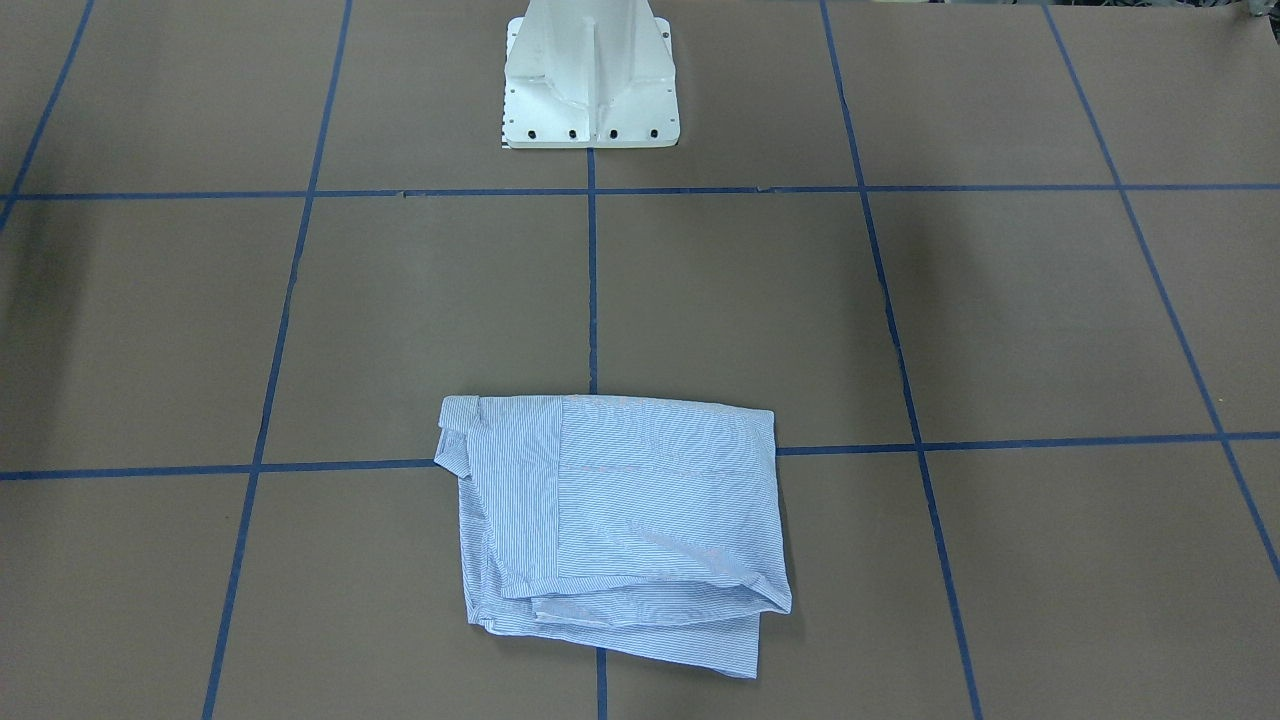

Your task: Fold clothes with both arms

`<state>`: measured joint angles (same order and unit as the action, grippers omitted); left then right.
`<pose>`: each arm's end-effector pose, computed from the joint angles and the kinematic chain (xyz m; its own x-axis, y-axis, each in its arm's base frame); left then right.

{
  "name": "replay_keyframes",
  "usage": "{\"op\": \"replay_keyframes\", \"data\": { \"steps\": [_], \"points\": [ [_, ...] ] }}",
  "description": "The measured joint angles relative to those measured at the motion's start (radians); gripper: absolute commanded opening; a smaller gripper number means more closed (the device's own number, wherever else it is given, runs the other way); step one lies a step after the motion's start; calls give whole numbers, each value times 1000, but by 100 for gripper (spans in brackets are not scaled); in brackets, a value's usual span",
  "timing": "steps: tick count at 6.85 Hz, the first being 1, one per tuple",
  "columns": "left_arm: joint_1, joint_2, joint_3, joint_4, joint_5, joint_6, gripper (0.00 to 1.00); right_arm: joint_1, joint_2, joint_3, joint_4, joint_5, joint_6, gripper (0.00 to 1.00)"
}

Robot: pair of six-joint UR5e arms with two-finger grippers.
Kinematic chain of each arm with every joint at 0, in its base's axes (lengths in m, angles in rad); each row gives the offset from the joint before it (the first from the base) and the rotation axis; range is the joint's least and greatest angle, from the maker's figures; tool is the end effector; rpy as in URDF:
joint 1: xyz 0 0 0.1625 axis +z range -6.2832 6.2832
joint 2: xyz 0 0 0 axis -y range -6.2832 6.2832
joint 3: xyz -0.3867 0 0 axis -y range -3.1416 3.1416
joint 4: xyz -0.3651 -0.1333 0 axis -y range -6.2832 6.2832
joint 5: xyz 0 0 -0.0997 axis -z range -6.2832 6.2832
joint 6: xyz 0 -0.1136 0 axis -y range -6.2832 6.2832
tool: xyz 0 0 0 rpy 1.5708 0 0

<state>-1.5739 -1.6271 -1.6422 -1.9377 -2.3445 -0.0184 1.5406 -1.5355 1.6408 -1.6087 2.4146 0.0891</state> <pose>-0.0555 -0.5100 0.5263 0.7162 0.3132 -0.6237 0.0159 0.8861 0.4633 0.0339 -0.4825 0.5792 0.6629 0.0187 0.7485 -0.0290 0.9996 0.0007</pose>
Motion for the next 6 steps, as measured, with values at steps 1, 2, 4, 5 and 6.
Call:
{"op": "replay_keyframes", "data": {
  "steps": [1, 2, 4, 5, 6],
  "points": [
    [0, 8, -11, -1, 1, 0, 100, 0, -2, 0, 1, 13, 0, 100],
    [0, 25, -21, -4, 3, 0, 100, -1, -4, 2, 2, 18, 0, 100],
    [2, 43, -33, -9, 0, 0, 100, -4, -4, 3, 3, 17, 0, 100],
    [3, 45, -35, -10, -4, 0, 100, -9, -3, 4, 4, 10, -1, 100],
    [3, 45, -37, -10, -5, 0, 100, -15, -2, 4, 4, -4, -1, 100]
  ]
}}
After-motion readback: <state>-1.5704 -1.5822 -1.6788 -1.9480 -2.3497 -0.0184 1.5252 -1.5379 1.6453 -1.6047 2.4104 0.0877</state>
